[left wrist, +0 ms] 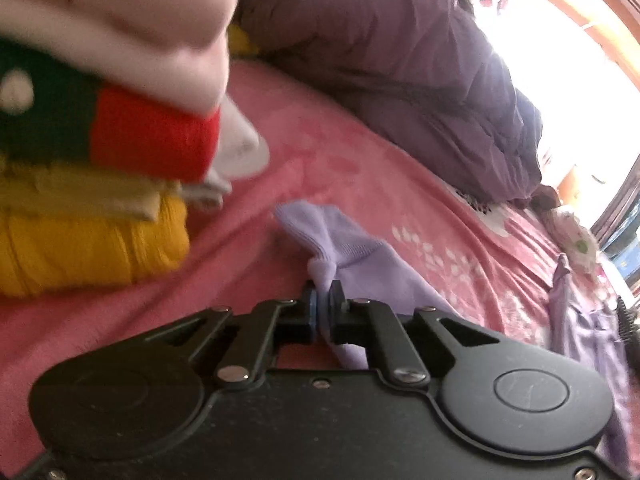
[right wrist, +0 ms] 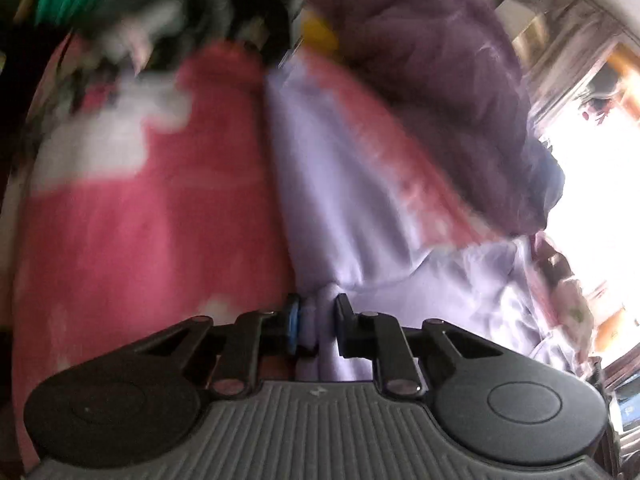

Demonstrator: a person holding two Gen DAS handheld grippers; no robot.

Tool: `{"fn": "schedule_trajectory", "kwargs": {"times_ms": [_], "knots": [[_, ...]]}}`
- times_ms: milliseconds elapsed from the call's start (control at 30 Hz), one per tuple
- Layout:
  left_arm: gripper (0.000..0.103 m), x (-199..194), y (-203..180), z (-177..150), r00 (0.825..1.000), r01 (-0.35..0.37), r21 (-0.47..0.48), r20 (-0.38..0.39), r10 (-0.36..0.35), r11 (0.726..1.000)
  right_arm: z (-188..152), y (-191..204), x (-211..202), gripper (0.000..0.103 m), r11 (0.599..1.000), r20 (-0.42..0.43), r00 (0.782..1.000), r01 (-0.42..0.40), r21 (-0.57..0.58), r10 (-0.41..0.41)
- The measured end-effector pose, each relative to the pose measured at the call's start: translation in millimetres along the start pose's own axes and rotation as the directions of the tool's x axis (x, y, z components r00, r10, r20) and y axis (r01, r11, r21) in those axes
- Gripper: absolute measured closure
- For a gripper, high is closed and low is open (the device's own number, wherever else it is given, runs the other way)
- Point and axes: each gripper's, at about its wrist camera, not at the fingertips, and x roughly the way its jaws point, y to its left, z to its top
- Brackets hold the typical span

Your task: Fold clothes

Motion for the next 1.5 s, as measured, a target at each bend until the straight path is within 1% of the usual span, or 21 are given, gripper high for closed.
{"fn": "schedule_trajectory", "kwargs": {"times_ms": [133, 200, 300, 367, 433, 500, 567, 633, 667, 733, 800, 900, 967, 1033, 1100, 1167, 1233, 1267, 1333, 1400, 1500], "knots": [[0.097, 9, 2, -5, 0.998, -0.041, 0.009, -0.042, 0.041, 0.999, 2, 3, -4, 0.082, 0.999, 0.008, 1.000, 0.010, -0.036, -0.010], [0.085, 4, -8, -4, 0.995, -0.092, 0.071, -0.030, 0.094, 0.993, 4, 1, -9, 0.081, 0.999, 0.014, 1.000, 0.015, -0.041, -0.014], [0.077, -16, -32, -9, 0.984, -0.179, 0.214, 0.065, 0.169, 0.960, 9, 5, -20, 0.064, 0.999, 0.064, 0.997, 0.032, -0.009, -0.032], [0.077, -32, -49, -12, 0.976, -0.192, 0.296, 0.154, 0.152, 0.936, 11, 1, -22, 0.053, 0.999, 0.088, 0.996, 0.029, 0.041, -0.032], [0.077, -38, -66, -17, 0.989, -0.077, 0.355, 0.144, 0.027, 0.932, 13, -4, -20, 0.052, 0.995, 0.100, 0.995, 0.004, 0.104, -0.015], [0.077, -33, -84, -27, 0.991, 0.113, 0.413, 0.023, -0.135, 0.903, 10, -10, -12, 0.052, 0.980, 0.105, 0.993, -0.072, 0.183, 0.054], [0.077, -25, -107, -44, 0.950, 0.310, 0.479, -0.128, -0.284, 0.821, 2, -10, -9, 0.051, 0.964, 0.116, 0.991, -0.100, 0.248, 0.074], [0.077, -18, -127, -61, 0.907, 0.418, 0.536, -0.205, -0.368, 0.733, -3, -10, -9, 0.051, 0.953, 0.137, 0.988, -0.112, 0.280, 0.076], [0.077, -11, -135, -67, 0.891, 0.453, 0.542, -0.248, -0.380, 0.707, -5, -9, -10, 0.051, 0.954, 0.143, 0.987, -0.111, 0.279, 0.073], [0.077, 11, -141, -73, 0.927, 0.376, 0.577, -0.250, -0.281, 0.725, -7, -7, -11, 0.051, 0.954, 0.149, 0.986, -0.111, 0.280, 0.071], [0.078, 41, -131, -63, 0.970, 0.237, 0.575, -0.187, -0.156, 0.783, -8, -8, -10, 0.050, 0.950, 0.152, 0.985, -0.120, 0.289, 0.078], [0.084, 55, -104, -31, 0.996, 0.080, 0.509, -0.068, -0.052, 0.857, -11, -10, -9, 0.050, 0.944, 0.158, 0.983, -0.133, 0.302, 0.088], [0.084, 58, -86, -14, 0.998, -0.058, 0.498, 0.041, 0.044, 0.865, -13, -11, -10, 0.050, 0.942, 0.162, 0.983, -0.137, 0.306, 0.091], [0.084, 55, -66, 2, 0.997, -0.069, 0.433, 0.059, 0.048, 0.899, -14, -10, -10, 0.050, 0.942, 0.166, 0.982, -0.138, 0.307, 0.090], [0.084, 47, -60, 8, 0.996, -0.082, 0.445, 0.073, 0.056, 0.892, -16, -7, -11, 0.050, 0.942, 0.170, 0.982, -0.136, 0.307, 0.086], [0.081, 41, -59, 1, 1.000, -0.002, 0.486, 0.008, -0.002, 0.874, -16, -6, -12, 0.050, 0.944, 0.174, 0.981, -0.131, 0.302, 0.081], [0.067, 36, -58, -7, 0.995, 0.099, 0.520, -0.075, -0.070, 0.848, -16, -5, -12, 0.050, 0.946, 0.177, 0.981, -0.127, 0.298, 0.076], [0.057, 39, -55, -12, 0.997, 0.055, 0.543, -0.069, -0.021, 0.838, -15, -6, -12, 0.050, 0.947, 0.178, 0.981, -0.126, 0.297, 0.074], [0.057, 47, -46, -18, 0.994, -0.088, 0.570, -0.005, 0.111, 0.817, -14, -8, -10, 0.050, 0.949, 0.177, 0.982, -0.122, 0.292, 0.072], [0.058, 44, -42, -11, 0.986, -0.156, 0.524, 0.034, 0.162, 0.838, -14, -7, -10, 0.050, 0.951, 0.176, 0.982, -0.116, 0.286, 0.067], [0.063, 31, -53, -10, 0.939, -0.343, 0.524, 0.180, 0.292, 0.780, -14, -8, -8, 0.050, 0.948, 0.175, 0.982, -0.122, 0.294, 0.072]]}}
